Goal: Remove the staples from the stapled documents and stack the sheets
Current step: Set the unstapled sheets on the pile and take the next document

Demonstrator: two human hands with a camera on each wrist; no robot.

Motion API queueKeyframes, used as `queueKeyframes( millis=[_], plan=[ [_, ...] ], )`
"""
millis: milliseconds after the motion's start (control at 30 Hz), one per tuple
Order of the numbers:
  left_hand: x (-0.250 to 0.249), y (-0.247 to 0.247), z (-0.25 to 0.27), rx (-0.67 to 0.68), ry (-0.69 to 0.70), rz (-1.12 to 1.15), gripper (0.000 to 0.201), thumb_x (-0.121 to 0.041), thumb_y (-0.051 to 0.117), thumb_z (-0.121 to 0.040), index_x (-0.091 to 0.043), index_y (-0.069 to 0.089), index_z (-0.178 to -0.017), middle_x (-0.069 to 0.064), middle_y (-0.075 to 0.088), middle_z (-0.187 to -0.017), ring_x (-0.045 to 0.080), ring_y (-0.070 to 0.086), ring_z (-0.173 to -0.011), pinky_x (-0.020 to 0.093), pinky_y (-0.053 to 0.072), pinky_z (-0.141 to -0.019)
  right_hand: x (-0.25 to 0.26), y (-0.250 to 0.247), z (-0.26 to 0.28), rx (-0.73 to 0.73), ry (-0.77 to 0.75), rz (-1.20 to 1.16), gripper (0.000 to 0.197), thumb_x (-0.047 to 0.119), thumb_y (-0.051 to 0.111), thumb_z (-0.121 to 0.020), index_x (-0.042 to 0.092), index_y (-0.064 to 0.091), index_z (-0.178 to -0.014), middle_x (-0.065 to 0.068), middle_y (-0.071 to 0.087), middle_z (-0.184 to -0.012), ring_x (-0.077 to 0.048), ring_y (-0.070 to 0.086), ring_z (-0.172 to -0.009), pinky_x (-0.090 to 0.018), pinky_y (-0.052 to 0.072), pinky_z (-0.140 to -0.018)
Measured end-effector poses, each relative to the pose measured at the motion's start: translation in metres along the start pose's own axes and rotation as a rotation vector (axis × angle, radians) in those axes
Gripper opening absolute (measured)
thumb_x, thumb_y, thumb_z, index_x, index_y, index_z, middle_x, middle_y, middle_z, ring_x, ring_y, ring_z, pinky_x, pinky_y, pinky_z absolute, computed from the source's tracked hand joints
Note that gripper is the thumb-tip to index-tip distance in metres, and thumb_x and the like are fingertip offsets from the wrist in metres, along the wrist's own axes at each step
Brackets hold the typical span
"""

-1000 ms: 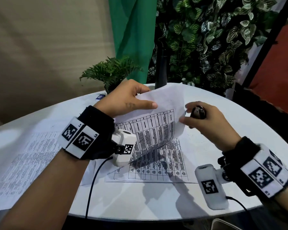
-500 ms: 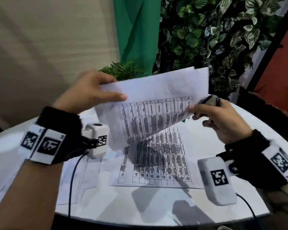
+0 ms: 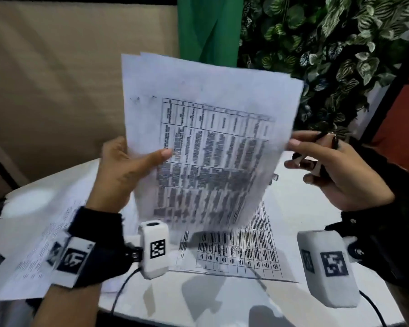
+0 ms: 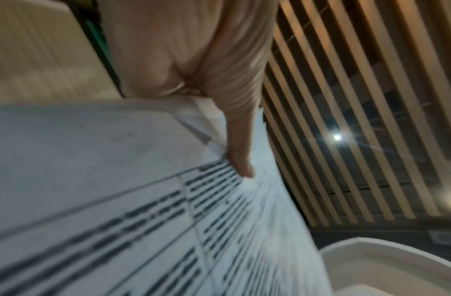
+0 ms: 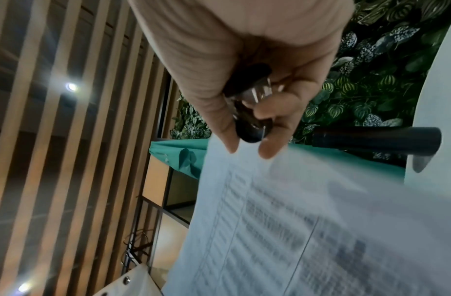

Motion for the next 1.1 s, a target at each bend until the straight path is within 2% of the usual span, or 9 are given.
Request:
queueKeyframes(
  millis=[133, 233, 333, 433, 533, 667, 800, 933, 1100],
  plan=[
    [0.005, -0.080, -0.008, -0.073, -0.190, -0.193, 0.004, -0.008, 0.070, -0.077, -0.011, 0.071, -0.076, -0.008, 0.072, -0.068, 0.001, 0.064, -0.061, 0.011, 0.052, -0.063, -0.028, 0.001, -0.006, 0.128, 0.081, 0.261, 0.009, 0.016, 0.066, -0.083, 0.015, 0.066, -0.092, -0.001, 0.072, -0.086, -0.009, 0.070, -0.070, -0.019, 0.035, -0.047],
    [0.023, -0.138, -0.011, -0.123, -0.398, -0.369, 0.021, 0.006, 0.061, -0.084, -0.008, 0.072, -0.073, -0.015, 0.069, -0.060, -0.002, 0.063, -0.051, 0.007, 0.049, -0.053, -0.064, 0.005, -0.014, 0.285, 0.115, 0.614, 0.005, 0.011, 0.068, -0.083, 0.012, 0.069, -0.088, 0.003, 0.067, -0.072, -0.003, 0.063, -0.062, -0.017, 0.041, -0.045],
    [0.047, -0.171, -0.006, -0.148, -0.565, -0.659, 0.013, 0.003, 0.063, -0.086, 0.005, 0.064, -0.098, -0.004, 0.065, -0.053, 0.008, 0.057, -0.047, 0.007, 0.041, -0.043, -0.093, 0.013, -0.020, 0.473, 0.136, 1.004, 0.015, 0.015, 0.068, -0.084, 0.009, 0.069, -0.097, -0.003, 0.064, -0.085, -0.012, 0.057, -0.067, -0.021, 0.047, -0.053],
    [0.077, -0.204, -0.002, -0.045, -0.755, -0.926, 0.033, -0.006, 0.073, -0.079, 0.003, 0.059, -0.106, 0.014, 0.064, -0.099, 0.024, 0.057, -0.083, 0.024, 0.040, -0.074, -0.111, 0.021, -0.019, 0.587, 0.216, 1.136, 0.018, 0.014, 0.063, -0.086, 0.008, 0.067, -0.102, -0.006, 0.063, -0.092, -0.012, 0.054, -0.064, -0.016, 0.045, -0.048],
    [0.098, -0.219, -0.006, -0.084, -0.897, -0.958, 0.065, -0.012, 0.085, -0.063, 0.009, 0.052, -0.116, 0.027, 0.069, -0.099, 0.022, 0.066, -0.098, 0.027, 0.048, -0.083, -0.118, 0.023, -0.019, 0.631, 0.263, 1.210, 0.010, 0.010, 0.061, -0.086, 0.011, 0.066, -0.095, -0.005, 0.062, -0.091, -0.008, 0.051, -0.059, -0.013, 0.043, -0.045],
    [0.096, -0.174, -0.031, -0.057, -0.703, -1.350, 0.088, -0.029, 0.084, -0.068, 0.003, 0.037, -0.136, 0.032, 0.043, -0.135, 0.044, 0.041, -0.125, 0.047, 0.036, -0.100, -0.120, 0.024, -0.020, 0.661, 0.258, 1.264, 0.011, 0.010, 0.060, -0.086, 0.012, 0.068, -0.094, -0.005, 0.066, -0.090, -0.008, 0.053, -0.061, -0.013, 0.043, -0.046],
    [0.109, -0.081, -0.058, 0.219, -0.544, -1.217, 0.079, -0.034, 0.080, -0.072, -0.008, 0.043, -0.136, 0.019, 0.043, -0.141, 0.035, 0.039, -0.130, 0.038, 0.034, -0.105, -0.119, 0.025, -0.020, 0.658, 0.258, 1.290, 0.015, 0.012, 0.061, -0.085, 0.011, 0.069, -0.098, -0.004, 0.065, -0.090, -0.013, 0.057, -0.069, -0.016, 0.044, -0.050],
    [0.131, 0.018, -0.066, 0.489, -0.669, -1.085, 0.069, -0.034, 0.072, -0.081, -0.003, 0.044, -0.134, 0.012, 0.042, -0.142, 0.028, 0.040, -0.131, 0.028, 0.034, -0.101, -0.117, 0.029, -0.017, 0.655, 0.236, 1.327, 0.018, 0.012, 0.060, -0.084, 0.009, 0.069, -0.100, -0.008, 0.066, -0.092, -0.018, 0.057, -0.074, -0.019, 0.044, -0.054],
    [0.164, 0.065, -0.069, 0.546, -0.750, -1.066, 0.072, -0.048, 0.077, -0.070, 0.003, 0.056, -0.116, 0.019, 0.059, -0.123, 0.031, 0.056, -0.110, 0.029, 0.041, -0.080, -0.120, 0.026, -0.014, 0.635, 0.221, 1.337, 0.017, 0.014, 0.061, -0.085, 0.014, 0.069, -0.099, -0.004, 0.066, -0.092, -0.018, 0.056, -0.077, -0.023, 0.046, -0.065]
  ],
)
Point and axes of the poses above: each hand's wrist, its own z-axis away from the middle knuckle, its own y-axis out of the palm, x = y × z, the point moved 1 cm from there along -z, towards the middle knuckle
